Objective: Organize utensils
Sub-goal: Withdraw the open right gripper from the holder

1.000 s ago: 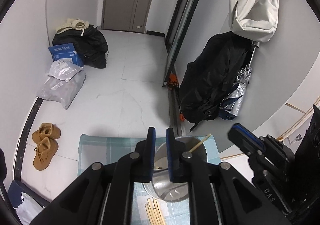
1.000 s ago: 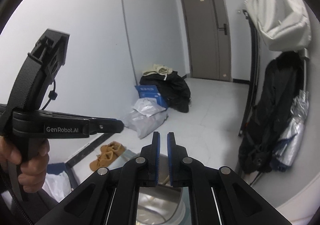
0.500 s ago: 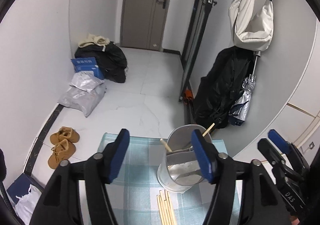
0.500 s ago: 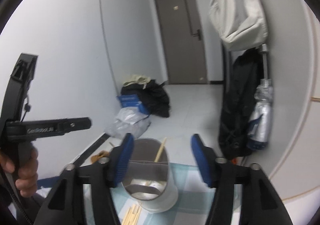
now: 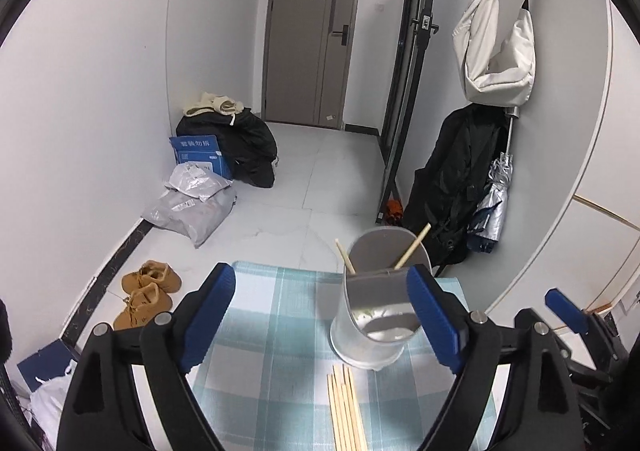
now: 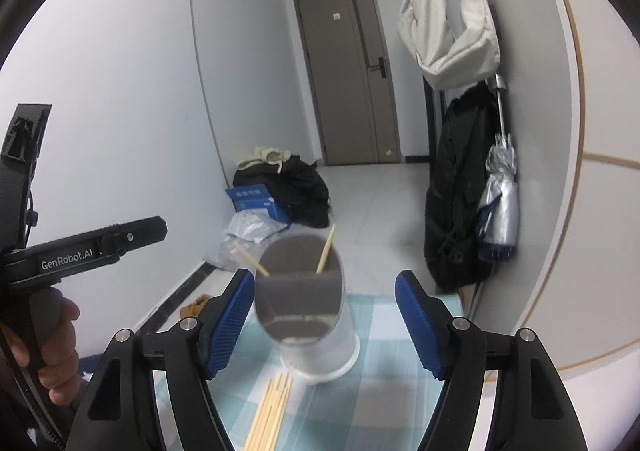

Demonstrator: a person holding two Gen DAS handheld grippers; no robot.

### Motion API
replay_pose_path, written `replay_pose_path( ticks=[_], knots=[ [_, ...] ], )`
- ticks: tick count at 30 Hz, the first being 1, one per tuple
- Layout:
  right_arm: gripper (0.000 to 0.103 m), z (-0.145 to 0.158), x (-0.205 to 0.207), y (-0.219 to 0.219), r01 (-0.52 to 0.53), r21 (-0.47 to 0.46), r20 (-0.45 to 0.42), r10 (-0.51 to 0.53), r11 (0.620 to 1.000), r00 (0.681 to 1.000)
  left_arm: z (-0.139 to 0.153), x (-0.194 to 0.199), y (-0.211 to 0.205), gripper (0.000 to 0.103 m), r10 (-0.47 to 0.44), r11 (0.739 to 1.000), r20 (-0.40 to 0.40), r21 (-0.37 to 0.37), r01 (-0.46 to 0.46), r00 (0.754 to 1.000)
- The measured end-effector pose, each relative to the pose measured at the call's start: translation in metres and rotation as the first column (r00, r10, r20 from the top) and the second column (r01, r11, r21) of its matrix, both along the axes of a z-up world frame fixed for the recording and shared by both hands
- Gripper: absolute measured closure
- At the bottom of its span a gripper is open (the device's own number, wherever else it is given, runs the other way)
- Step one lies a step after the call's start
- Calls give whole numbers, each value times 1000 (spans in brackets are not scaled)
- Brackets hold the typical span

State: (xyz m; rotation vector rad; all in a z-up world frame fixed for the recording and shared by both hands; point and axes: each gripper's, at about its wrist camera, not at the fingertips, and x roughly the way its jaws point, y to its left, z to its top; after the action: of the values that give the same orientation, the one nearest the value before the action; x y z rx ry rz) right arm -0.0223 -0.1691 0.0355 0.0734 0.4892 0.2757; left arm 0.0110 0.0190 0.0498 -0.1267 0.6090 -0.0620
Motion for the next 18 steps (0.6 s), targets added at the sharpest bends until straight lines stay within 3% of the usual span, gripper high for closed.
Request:
replay_pose_path(
  ticks=[18],
  knots=[
    [29, -70, -6, 6, -42, -22, -182, 37, 999, 983, -76, -10, 13, 19, 55, 998, -91, -13, -56, 994]
  ],
)
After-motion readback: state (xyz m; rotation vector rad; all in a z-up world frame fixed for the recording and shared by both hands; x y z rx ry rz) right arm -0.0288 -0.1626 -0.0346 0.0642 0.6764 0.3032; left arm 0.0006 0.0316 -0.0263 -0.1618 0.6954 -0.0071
